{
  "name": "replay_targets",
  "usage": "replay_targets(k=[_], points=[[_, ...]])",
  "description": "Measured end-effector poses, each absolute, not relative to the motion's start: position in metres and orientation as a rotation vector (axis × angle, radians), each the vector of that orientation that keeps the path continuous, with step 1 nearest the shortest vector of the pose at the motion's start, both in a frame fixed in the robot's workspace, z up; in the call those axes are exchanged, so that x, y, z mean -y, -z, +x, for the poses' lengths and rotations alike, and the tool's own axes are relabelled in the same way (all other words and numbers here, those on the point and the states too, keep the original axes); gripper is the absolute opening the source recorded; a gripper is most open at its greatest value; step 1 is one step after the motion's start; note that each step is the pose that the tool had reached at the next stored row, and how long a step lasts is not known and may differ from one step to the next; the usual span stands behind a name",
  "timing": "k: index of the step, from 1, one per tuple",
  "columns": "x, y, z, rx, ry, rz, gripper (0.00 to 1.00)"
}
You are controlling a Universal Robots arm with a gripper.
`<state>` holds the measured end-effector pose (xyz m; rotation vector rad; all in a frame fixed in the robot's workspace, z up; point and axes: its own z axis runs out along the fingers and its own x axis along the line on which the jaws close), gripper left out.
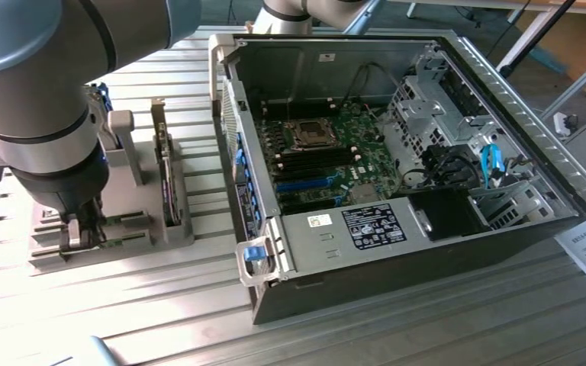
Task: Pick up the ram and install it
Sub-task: 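Pick up the ram and move it above insertion slot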
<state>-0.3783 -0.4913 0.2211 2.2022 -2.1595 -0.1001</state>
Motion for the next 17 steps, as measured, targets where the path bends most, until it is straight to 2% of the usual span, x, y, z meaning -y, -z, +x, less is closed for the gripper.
replay_targets(k=[8,17], points=[[0.4919,-0.2210,-0.3821,2.170,0.069,2.221,0.31],[0.4989,-0.2205,-0.3821,2.166,0.066,2.228,0.31]])
